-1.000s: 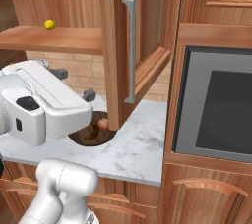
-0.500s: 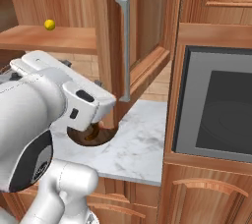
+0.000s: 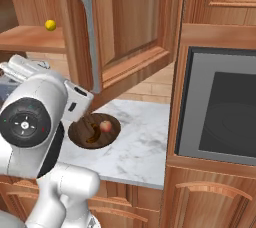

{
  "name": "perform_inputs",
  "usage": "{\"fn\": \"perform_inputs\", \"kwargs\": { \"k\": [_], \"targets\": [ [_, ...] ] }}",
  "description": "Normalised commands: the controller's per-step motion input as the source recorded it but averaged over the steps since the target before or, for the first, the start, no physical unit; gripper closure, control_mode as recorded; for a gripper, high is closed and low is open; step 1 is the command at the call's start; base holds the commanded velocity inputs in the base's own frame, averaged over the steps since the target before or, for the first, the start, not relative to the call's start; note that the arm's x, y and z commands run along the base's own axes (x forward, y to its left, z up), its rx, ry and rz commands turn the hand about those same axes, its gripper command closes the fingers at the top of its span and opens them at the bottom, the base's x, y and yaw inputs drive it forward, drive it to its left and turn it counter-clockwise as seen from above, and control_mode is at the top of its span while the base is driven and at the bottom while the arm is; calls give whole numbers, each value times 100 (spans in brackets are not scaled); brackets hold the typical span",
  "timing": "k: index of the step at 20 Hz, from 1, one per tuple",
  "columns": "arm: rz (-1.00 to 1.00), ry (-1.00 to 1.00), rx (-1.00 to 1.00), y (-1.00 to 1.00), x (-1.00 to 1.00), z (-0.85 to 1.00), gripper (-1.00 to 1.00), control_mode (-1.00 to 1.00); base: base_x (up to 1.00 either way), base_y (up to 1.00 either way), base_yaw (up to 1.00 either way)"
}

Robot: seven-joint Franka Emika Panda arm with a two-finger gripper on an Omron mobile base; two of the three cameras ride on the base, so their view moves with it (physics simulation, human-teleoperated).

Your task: Open the cabinet. Pick the banana and peach from the cabinet and place them into the bowl. Then close the cabinet.

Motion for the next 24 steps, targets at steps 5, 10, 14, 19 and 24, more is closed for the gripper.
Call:
{"fn": "perform_inputs", "kwargs": {
  "k": [5, 10, 14, 19, 24],
  "targets": [
    [4, -21, 1, 93, 100, -93, -100, -100, 0, 0, 0],
    [-7, -17, 2, 16, 100, -20, -100, -100, 0, 0, 0],
    [-10, 0, 9, 0, 100, 3, -100, -100, 0, 0, 0],
    [-3, 8, 3, -4, 100, -16, -100, -100, 0, 0, 0],
    [0, 7, 2, -15, 100, -43, -100, -100, 0, 0, 0]
  ]
}}
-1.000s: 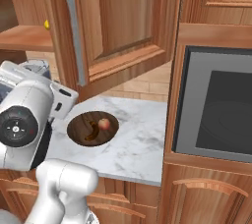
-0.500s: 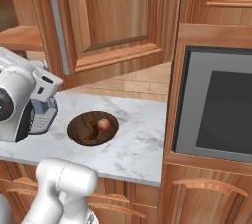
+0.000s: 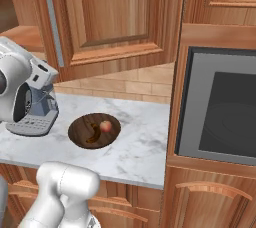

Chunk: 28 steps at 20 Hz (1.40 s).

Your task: Open the cabinet. Pick the banana and peach from the cabinet and place them into the bowl. Then close the cabinet.

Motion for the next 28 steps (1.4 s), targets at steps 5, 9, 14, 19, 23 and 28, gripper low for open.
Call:
{"fn": "perform_inputs", "kwargs": {
  "k": [5, 9, 14, 19, 23, 28],
  "targets": [
    [0, 3, 1, -24, 100, -57, -100, -100, 0, 0, 0],
    [0, 0, 0, -11, 100, -68, -100, -100, 0, 0, 0],
    [-1, 0, -1, -6, 100, -67, -100, -100, 0, 0, 0],
    [-2, 0, -1, -1, 100, -73, -100, -100, 0, 0, 0],
    [-4, 0, -6, 0, 100, -70, -100, -100, 0, 0, 0],
    [-5, 0, -8, 0, 100, -66, -100, -100, 0, 0, 0]
  ]
}}
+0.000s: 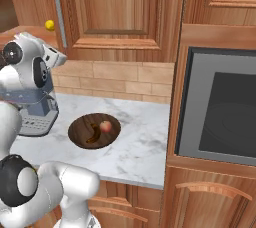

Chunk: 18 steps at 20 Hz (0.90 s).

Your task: Open the cabinet. Pick the banana and peach from the cabinet and place them into the bowl. Then close the cabinet.

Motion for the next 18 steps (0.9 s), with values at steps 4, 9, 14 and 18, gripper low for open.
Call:
{"fn": "perform_inputs", "kwargs": {
  "k": [4, 9, 14, 18],
  "targets": [
    [-12, 0, -9, 21, 100, -49, -100, -100, 0, 0, 0],
    [-11, 0, -2, 65, 41, 3, -100, -100, 0, 0, 0],
    [0, 16, 0, 55, -100, 48, -100, -100, 0, 0, 0],
    [5, 4, -6, 8, -100, -27, -100, -100, 0, 0, 0]
  ]
}}
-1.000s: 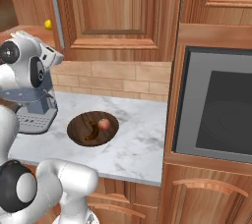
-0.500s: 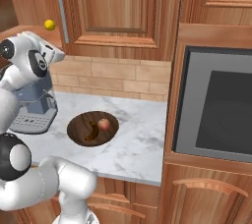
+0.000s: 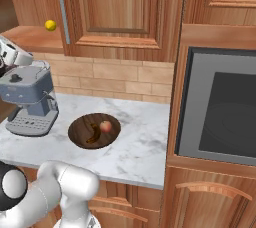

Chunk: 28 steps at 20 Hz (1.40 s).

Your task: Open the cabinet. Pick the banana and peach from the cabinet and place them into the bowl. Then close the cabinet.

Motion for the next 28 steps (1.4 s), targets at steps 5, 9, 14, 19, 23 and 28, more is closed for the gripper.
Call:
{"fn": "perform_inputs", "kwargs": {
  "k": [5, 9, 14, 19, 23, 28],
  "targets": [
    [11, 0, -3, -13, -100, -50, -100, -100, 0, 0, 0],
    [8, -11, -11, -68, -100, -59, -100, -100, 0, 0, 0],
    [10, -62, -5, -50, -100, 26, -100, -100, 0, 0, 0],
    [2, -56, -3, 3, -100, 47, -100, -100, 0, 0, 0],
    [1, -35, -7, 8, -92, 10, -100, -100, 0, 0, 0],
    [-4, -3, 0, 2, -30, 13, -100, -100, 0, 0, 0]
  ]
}}
